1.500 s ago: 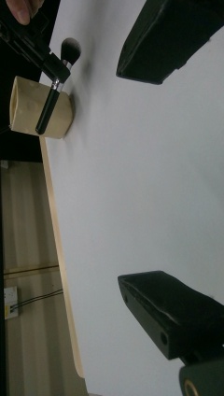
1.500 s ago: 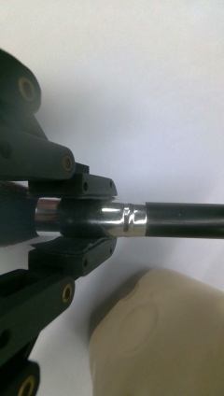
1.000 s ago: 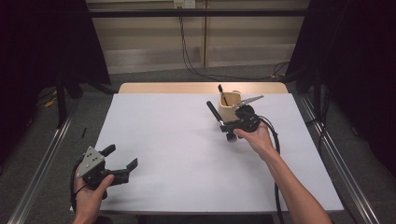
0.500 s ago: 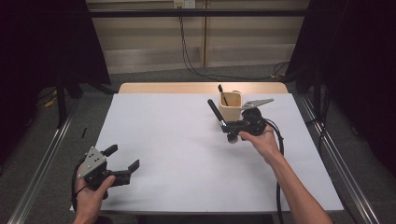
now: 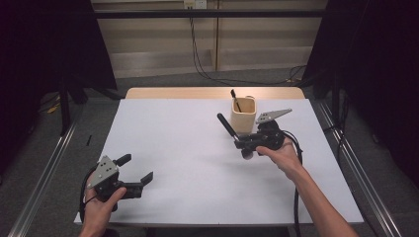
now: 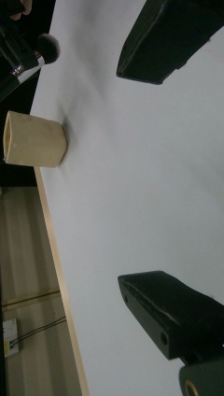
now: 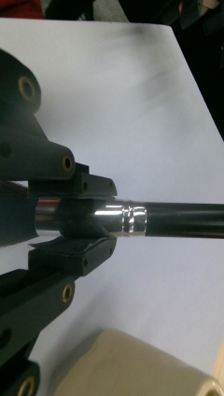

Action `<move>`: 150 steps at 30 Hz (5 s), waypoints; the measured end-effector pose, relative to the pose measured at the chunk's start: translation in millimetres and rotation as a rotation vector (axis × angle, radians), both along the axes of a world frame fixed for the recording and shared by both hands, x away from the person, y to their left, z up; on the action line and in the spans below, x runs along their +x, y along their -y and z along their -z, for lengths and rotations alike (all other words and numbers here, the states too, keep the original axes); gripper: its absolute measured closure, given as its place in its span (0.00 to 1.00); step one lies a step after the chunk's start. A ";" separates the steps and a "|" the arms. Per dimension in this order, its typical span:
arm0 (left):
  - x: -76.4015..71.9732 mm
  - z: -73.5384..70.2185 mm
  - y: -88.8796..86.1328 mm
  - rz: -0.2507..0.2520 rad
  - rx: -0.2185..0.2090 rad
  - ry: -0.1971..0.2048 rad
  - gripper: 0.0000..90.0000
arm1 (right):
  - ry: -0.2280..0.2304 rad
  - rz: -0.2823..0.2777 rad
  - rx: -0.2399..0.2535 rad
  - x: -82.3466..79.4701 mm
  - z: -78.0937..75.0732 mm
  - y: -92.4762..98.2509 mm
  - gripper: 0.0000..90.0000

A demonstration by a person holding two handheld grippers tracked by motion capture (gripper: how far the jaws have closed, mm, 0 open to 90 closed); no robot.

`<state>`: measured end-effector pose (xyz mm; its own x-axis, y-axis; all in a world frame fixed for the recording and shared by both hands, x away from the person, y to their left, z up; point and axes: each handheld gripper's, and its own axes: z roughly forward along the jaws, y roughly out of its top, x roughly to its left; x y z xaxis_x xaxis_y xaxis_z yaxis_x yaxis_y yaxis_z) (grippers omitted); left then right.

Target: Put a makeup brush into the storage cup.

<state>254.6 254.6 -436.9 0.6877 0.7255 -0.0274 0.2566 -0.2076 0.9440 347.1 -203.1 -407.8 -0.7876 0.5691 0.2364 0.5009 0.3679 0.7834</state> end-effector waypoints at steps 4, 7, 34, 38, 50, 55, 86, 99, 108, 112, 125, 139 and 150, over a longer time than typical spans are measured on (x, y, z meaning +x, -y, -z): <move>0.9 -0.8 3.7 0.017 0.000 -0.013 0.03 | -0.005 -0.030 -0.009 -5.4 -2.8 -2.8 0.80; 1.3 -1.5 7.0 0.035 0.001 -0.015 0.03 | -0.008 -0.053 -0.005 -7.6 -2.8 -4.2 0.80; 13.3 -10.9 48.5 0.190 0.057 -0.053 0.03 | -0.004 -0.216 -0.058 -22.4 -5.3 -29.5 0.80; 17.3 -15.4 55.7 0.219 0.062 -0.074 0.03 | -0.012 -0.245 -0.068 -24.6 -5.5 -32.4 0.80; 24.2 -23.8 71.9 0.275 0.085 -0.070 0.04 | -0.048 -0.375 -0.138 -30.0 -5.3 -48.9 0.80; 24.0 -23.6 74.9 0.296 0.103 -0.074 0.04 | -0.051 -0.430 -0.188 -32.6 -7.9 -56.8 0.80; 32.5 -38.3 104.7 0.494 0.245 -0.204 0.06 | -0.105 -0.629 -0.535 -37.4 -12.9 -97.2 0.80; 45.3 -36.1 120.4 0.607 0.421 -0.340 0.07 | -0.140 -0.658 -0.649 -30.0 -9.6 -103.4 0.80; 52.2 -36.0 129.7 0.672 0.539 -0.379 0.06 | -0.143 -0.672 -0.673 -29.2 -7.3 -106.3 0.80; 52.1 -33.2 132.7 0.690 0.564 -0.387 0.07 | -0.129 -0.685 -0.663 -32.4 -8.7 -110.1 0.80; 56.8 -30.7 144.1 0.696 0.583 -0.441 0.39 | -0.126 -0.680 -0.646 -32.6 -7.6 -112.6 0.80; 58.8 -27.9 155.9 0.739 0.583 -0.471 0.68 | -0.112 -0.681 -0.627 -32.2 -5.8 -111.1 0.80; 59.2 -23.8 163.8 0.760 0.619 -0.468 0.79 | -0.109 -0.693 -0.626 -33.8 -4.8 -110.8 0.80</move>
<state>313.8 90.8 -413.1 0.9794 0.0922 -0.1794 0.1667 -0.8705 0.4631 313.4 -92.4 -403.0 -0.9899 0.0301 0.1385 0.0713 0.9502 0.3034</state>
